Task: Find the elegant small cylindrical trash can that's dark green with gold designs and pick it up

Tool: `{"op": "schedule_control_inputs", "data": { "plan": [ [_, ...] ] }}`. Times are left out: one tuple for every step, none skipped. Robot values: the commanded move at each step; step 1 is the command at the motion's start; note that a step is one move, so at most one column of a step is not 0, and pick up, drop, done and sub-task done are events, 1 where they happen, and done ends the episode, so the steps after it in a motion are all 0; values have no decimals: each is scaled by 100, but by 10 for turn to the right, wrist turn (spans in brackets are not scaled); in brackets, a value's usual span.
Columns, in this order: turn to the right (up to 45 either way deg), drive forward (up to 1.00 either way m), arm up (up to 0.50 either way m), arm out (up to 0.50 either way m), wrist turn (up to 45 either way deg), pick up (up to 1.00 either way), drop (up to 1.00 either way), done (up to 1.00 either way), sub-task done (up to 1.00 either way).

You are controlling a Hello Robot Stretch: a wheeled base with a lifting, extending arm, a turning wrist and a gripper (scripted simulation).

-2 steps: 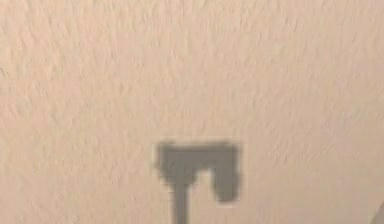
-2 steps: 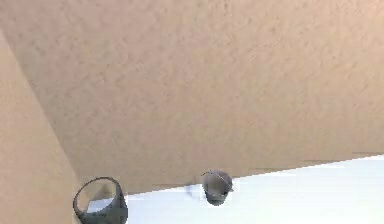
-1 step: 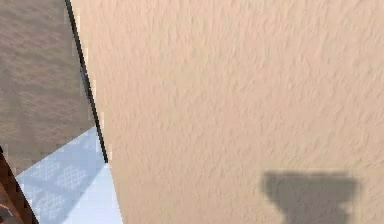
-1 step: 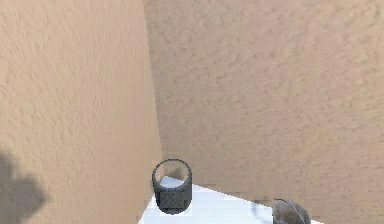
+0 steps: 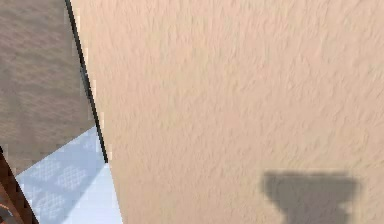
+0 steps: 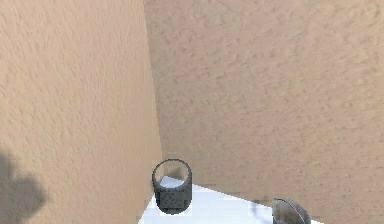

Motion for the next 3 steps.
{"op": "schedule_control_inputs", "data": {
  "plan": [
    [0, 0, 0, 50, 0, 0, 0, 0, 0],
    [0, 0, 0, 0, 450, 0, 0, 0, 0],
    [0, 0, 0, 0, 450, 0, 0, 0, 0]
  ]
}}
